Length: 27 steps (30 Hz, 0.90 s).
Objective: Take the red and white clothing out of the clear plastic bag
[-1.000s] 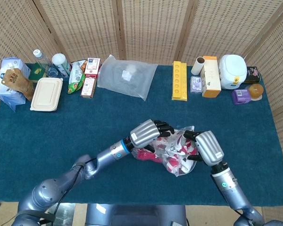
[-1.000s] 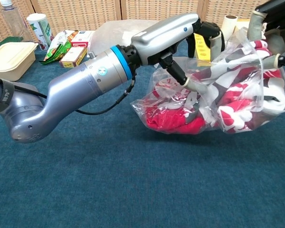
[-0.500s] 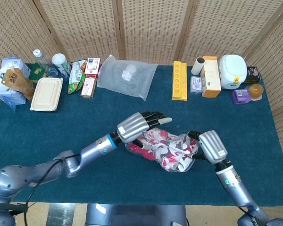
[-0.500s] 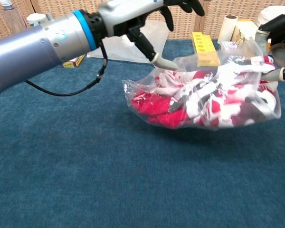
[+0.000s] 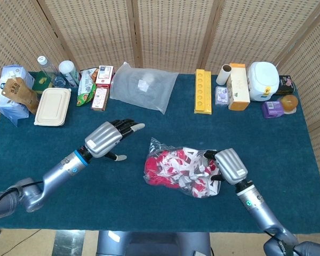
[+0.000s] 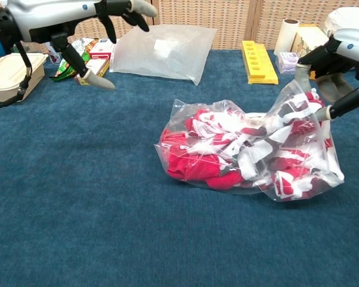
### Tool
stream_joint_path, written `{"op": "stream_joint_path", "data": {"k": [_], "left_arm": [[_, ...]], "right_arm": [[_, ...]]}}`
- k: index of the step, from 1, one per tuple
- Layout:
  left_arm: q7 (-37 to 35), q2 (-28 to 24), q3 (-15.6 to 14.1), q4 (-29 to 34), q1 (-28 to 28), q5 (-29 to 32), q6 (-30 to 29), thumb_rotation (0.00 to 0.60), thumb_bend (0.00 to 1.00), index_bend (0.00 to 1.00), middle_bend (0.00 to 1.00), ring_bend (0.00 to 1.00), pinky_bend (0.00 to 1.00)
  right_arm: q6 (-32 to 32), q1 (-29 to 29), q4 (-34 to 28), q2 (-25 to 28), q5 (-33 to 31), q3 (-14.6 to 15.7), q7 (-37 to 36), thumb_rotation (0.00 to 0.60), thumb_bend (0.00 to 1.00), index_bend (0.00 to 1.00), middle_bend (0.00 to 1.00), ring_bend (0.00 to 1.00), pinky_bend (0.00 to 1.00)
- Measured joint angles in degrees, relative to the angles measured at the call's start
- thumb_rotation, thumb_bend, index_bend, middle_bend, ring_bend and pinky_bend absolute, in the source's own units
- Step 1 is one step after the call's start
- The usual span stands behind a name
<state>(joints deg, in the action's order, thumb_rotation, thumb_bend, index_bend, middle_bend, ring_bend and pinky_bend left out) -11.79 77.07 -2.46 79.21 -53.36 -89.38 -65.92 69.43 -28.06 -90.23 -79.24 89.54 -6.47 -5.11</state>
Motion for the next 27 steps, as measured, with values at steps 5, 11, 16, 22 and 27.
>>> {"op": "stream_joint_path", "data": {"k": [5,11,16,22,27], "left_arm": [[4.4,-1.4,-1.0,-0.6,1.0,0.9,3.7,0.600,0.00,0.08,0.18,0.14,0.28],[8.5,-1.2,-0.9,-2.9,0.1,2.0,9.7,0.600,0.00,0.08,0.18,0.14,0.25],[11.6,2.5,0.6,-6.9,-3.0,3.2,17.4,0.600,0.03,0.09,0.18,0.13,0.24],[14.5,9.6,2.5,-12.8,-6.6,4.4,23.1,0.600,0.06,0.11,0.18,0.13,0.24],[17.6,16.0,4.4,-18.1,-8.9,5.8,26.0,0.600,0.08,0.18,0.18,0.13,0.24]], "right_arm": [[-1.9,-1.8,0.5,-2.0,0.0,-0.1,0.8,0.600,0.33,0.65,0.57,0.74,0.77],[-4.4,-4.4,1.1,-4.0,0.0,-0.7,2.1,0.600,0.33,0.65,0.57,0.74,0.77],[-4.9,-5.1,1.2,-4.7,-0.5,-0.9,2.8,0.600,0.33,0.65,0.57,0.74,0.77],[-4.9,-5.2,1.1,-4.6,-1.0,-0.7,3.0,0.600,0.33,0.65,0.57,0.74,0.77],[-4.6,-5.2,0.9,-4.3,-1.2,-0.5,2.8,0.600,0.33,0.65,0.57,0.74,0.77]]}}
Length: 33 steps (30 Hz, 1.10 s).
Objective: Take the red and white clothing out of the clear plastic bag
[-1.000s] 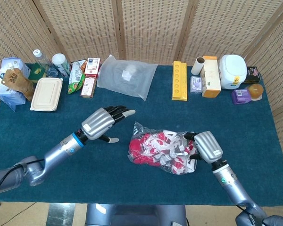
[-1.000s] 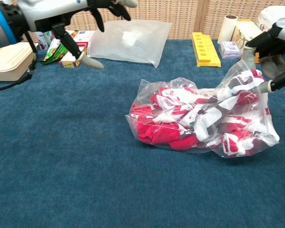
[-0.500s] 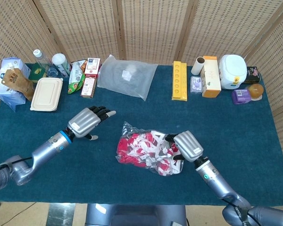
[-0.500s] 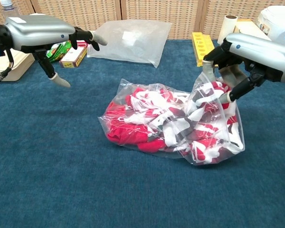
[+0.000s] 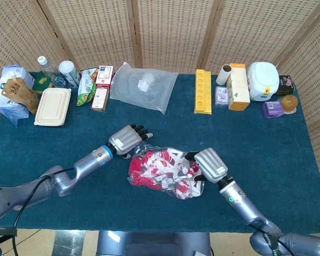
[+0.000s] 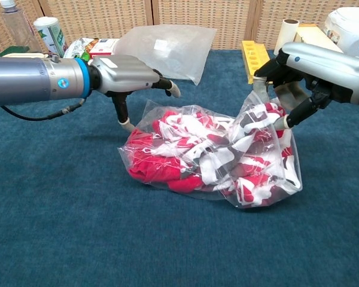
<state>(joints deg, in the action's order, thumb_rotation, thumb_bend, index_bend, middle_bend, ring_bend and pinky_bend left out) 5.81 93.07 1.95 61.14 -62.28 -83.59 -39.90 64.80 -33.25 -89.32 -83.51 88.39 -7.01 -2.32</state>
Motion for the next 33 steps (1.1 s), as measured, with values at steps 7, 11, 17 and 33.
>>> {"op": "stream_joint_path", "data": {"k": [7,11,17,33], "left_arm": [[2.4,4.0,1.8,-3.4,-1.3,0.3,-0.5,0.600,0.20,0.44,0.18,0.13,0.24],[2.5,4.6,2.2,-3.7,-1.5,0.5,-0.3,0.600,0.28,0.55,0.18,0.13,0.24],[1.4,3.6,1.6,-2.6,-1.4,0.0,0.1,0.600,0.37,0.64,0.18,0.13,0.24],[-0.9,-2.5,-0.9,1.9,1.8,-1.0,-1.3,0.600,0.40,0.66,0.18,0.13,0.24]], "right_arm": [[0.1,-0.1,0.2,0.2,0.0,0.4,-1.0,0.600,0.33,0.65,0.57,0.74,0.78],[0.2,-0.1,0.2,0.4,0.1,0.6,-1.4,0.600,0.33,0.65,0.57,0.74,0.78],[0.5,0.1,0.4,0.7,-0.1,0.9,-1.9,0.600,0.33,0.66,0.57,0.74,0.78],[1.1,0.3,0.1,1.2,-0.1,1.2,-1.9,0.600,0.33,0.66,0.57,0.74,0.78]]}}
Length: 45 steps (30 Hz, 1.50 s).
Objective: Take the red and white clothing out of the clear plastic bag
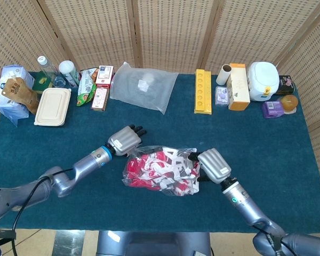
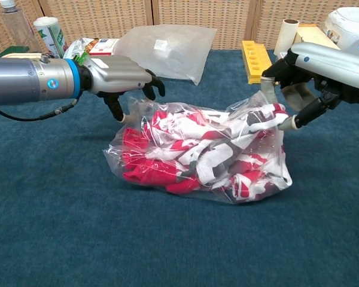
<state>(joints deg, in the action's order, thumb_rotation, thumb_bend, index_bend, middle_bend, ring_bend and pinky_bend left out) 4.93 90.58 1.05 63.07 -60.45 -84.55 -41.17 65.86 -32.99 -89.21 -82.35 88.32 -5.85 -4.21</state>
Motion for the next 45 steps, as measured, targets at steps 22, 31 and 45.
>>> {"op": "stream_joint_path", "data": {"k": [22,31,45], "left_arm": [[-2.0,-17.7,-2.6,6.7,15.3,3.9,-10.9,0.600,0.39,0.66,0.18,0.11,0.24],[-0.3,-19.7,-1.2,11.6,15.6,7.7,-8.2,0.555,0.02,0.00,0.07,0.00,0.12],[4.5,-28.4,0.2,27.5,24.9,13.8,-19.6,0.470,0.07,0.00,0.07,0.00,0.11]], "right_arm": [[3.6,4.5,0.2,7.9,-4.2,-1.0,-0.3,0.600,0.33,0.66,0.57,0.74,0.78],[4.7,5.9,0.5,9.5,-3.1,0.1,0.4,0.589,0.11,0.19,0.23,0.34,0.35],[7.1,9.7,-1.9,16.0,-3.3,1.2,-1.5,0.533,0.09,0.14,0.19,0.28,0.27]]}}
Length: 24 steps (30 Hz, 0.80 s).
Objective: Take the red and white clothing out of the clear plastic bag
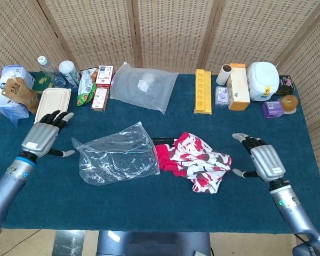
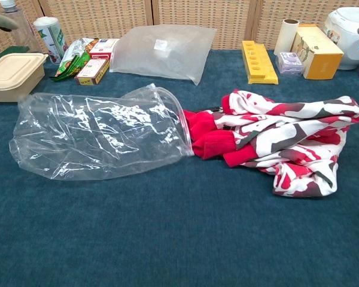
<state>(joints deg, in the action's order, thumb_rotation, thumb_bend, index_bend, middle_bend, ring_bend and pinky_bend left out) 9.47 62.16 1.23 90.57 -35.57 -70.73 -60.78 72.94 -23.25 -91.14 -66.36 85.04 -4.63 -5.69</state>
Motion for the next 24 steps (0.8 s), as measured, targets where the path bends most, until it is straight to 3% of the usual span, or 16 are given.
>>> {"op": "stream_joint_path", "data": {"k": [5,14,18,24], "left_arm": [[2.3,-3.6,-1.8,5.3,5.7,1.5,-4.3,0.479,0.07,0.00,0.07,0.00,0.11],[-1.3,-7.0,-4.3,9.9,14.7,1.4,-12.9,0.471,0.07,0.01,0.07,0.00,0.11],[-3.6,-7.0,-5.4,10.8,19.9,-0.9,-20.5,0.472,0.07,0.06,0.07,0.00,0.11],[-6.9,-4.5,-7.5,10.1,29.2,-9.4,-34.7,0.473,0.07,0.08,0.07,0.01,0.11]], "right_arm": [[0.9,1.7,-0.7,1.9,-0.5,0.6,0.1,0.535,0.09,0.14,0.19,0.28,0.27],[5.0,5.5,-2.7,3.9,-1.4,1.1,2.3,0.537,0.10,0.16,0.25,0.29,0.28],[7.9,8.3,-4.3,4.4,-2.3,1.4,4.2,0.535,0.11,0.19,0.26,0.30,0.29],[11.1,11.9,-6.3,4.4,-2.4,2.6,5.1,0.542,0.11,0.23,0.28,0.31,0.30]]}}
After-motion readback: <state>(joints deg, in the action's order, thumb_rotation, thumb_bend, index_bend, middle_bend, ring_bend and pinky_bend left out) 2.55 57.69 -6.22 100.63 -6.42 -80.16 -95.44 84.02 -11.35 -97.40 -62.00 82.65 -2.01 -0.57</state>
